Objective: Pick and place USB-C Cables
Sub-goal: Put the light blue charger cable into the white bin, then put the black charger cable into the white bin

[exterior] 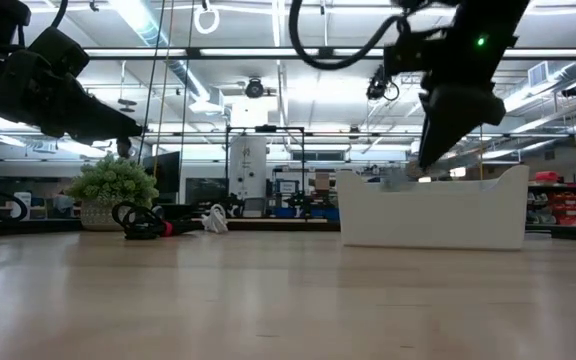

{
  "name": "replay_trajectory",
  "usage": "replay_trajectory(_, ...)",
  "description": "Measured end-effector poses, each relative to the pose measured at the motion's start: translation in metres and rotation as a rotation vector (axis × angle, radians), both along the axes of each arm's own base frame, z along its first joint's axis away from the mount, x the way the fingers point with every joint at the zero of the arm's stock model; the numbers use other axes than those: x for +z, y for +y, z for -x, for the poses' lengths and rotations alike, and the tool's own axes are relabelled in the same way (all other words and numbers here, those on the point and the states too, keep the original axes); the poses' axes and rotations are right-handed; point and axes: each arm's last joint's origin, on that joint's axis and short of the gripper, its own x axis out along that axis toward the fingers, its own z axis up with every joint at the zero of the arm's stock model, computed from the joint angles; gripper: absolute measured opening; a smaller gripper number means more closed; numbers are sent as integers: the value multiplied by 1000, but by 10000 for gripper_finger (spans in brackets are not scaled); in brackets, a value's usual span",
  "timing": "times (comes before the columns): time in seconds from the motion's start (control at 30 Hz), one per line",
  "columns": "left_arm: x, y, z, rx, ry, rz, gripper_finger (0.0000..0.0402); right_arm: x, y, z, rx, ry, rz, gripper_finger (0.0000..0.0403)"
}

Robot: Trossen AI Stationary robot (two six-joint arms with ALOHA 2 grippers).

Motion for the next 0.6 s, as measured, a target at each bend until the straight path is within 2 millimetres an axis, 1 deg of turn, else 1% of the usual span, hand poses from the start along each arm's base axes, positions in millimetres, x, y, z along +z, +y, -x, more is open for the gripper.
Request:
replay_trajectory(0.07, 0, 0, 0, 0, 0, 0, 172, 1, -11, 3, -33, 3, -36, 126)
replay_trajectory(0.13, 0, 0, 0, 0, -1, 0, 172, 6, -18, 5, -52, 4, -50, 144)
replay_trajectory(0.27, 0, 0, 0, 0, -1, 0, 172, 22, -24, 3, -56, -40, -70, 170)
replay_trajectory(0.33, 0, 0, 0, 0, 0, 0, 172, 33, -24, 0, -69, -91, -87, 176)
replay_trajectory(0.43, 0, 0, 0, 0, 0, 0, 172, 45, -18, -10, -58, -201, -120, 177)
replay_trajectory(0.6, 0, 0, 0, 0, 0, 0, 172, 57, -4, -32, 88, -405, -163, 176)
